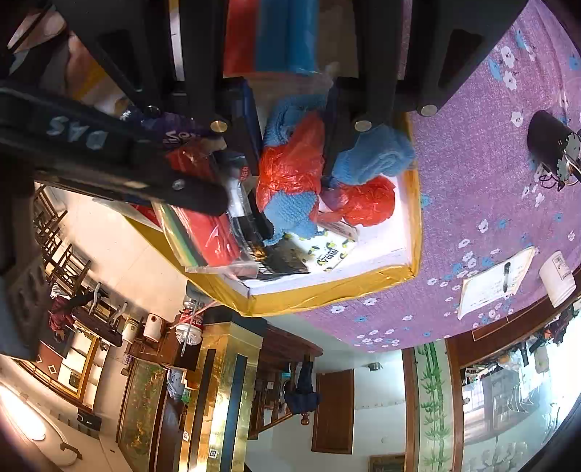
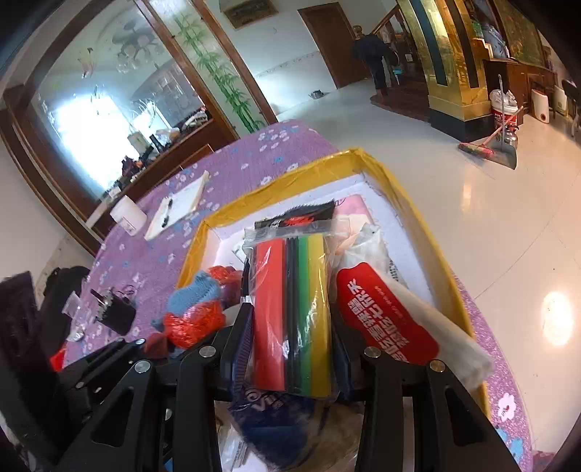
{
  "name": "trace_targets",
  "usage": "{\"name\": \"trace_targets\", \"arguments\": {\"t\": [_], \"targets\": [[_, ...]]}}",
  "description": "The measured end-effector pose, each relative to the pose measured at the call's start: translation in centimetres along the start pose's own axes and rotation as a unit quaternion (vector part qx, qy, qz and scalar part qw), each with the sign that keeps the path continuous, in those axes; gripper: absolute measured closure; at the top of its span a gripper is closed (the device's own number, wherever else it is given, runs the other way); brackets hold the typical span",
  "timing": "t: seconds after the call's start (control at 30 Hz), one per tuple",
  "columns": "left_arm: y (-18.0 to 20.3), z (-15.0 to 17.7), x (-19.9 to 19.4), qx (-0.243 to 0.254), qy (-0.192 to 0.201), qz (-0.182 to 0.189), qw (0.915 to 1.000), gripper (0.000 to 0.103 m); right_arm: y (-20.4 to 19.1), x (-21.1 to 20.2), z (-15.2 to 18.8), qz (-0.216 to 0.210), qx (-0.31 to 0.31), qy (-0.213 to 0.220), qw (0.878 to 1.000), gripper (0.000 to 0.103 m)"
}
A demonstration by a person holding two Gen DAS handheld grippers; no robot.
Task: Organize soft objects
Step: 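Open the left tool to drop the knit bundle while the right tool releases the sponge pack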
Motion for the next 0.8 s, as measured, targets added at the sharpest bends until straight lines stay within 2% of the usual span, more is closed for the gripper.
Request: {"name": "trace_targets", "arguments": {"t": [0.2,0.33,0.5,0.57,0.73,0.8], "targets": [[-0.2,0.3,-0.3,-0.006,0.011,0.017,0.9998,0.073,-0.5,0.8,0.1,0.007,-0.008,0.003,1.0,0.061],[0.0,0.2,-0.5,-0.001,0.02,0.012,0.9997,0.063,-0.6,0.9,0.1,0.01,-0.009,0.008,1.0,0.061],[0.1,0.2,-0.4,0.002,0.022,0.005,0.9997,0.059,-0.6,0.8,0.3,0.009,-0.008,0.011,1.0,0.06],[0.0,0.1,-0.4,0.002,0.023,0.002,0.9997,0.052,-0.6,0.8,0.3,0.011,-0.009,0.013,1.0,0.06],[0.1,0.1,-0.8,0.006,0.032,-0.007,0.9994,0.041,-0.3,0.7,0.4,0.011,0.0,0.012,1.0,0.05],[0.1,0.1,-0.9,0.006,0.035,-0.012,0.9993,0.039,-0.1,0.6,0.4,0.012,0.003,0.013,1.0,0.048]]}}
Point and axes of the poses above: each gripper's, at about its wrist camera, not at the fingertips, and x roughly the way its jaws point, y to its right, z to its underside, the point moved 8 cm from there along x, roughly the way its jaws point, and after that the axes turned 14 degrees about -y, right-handed, at the moved point
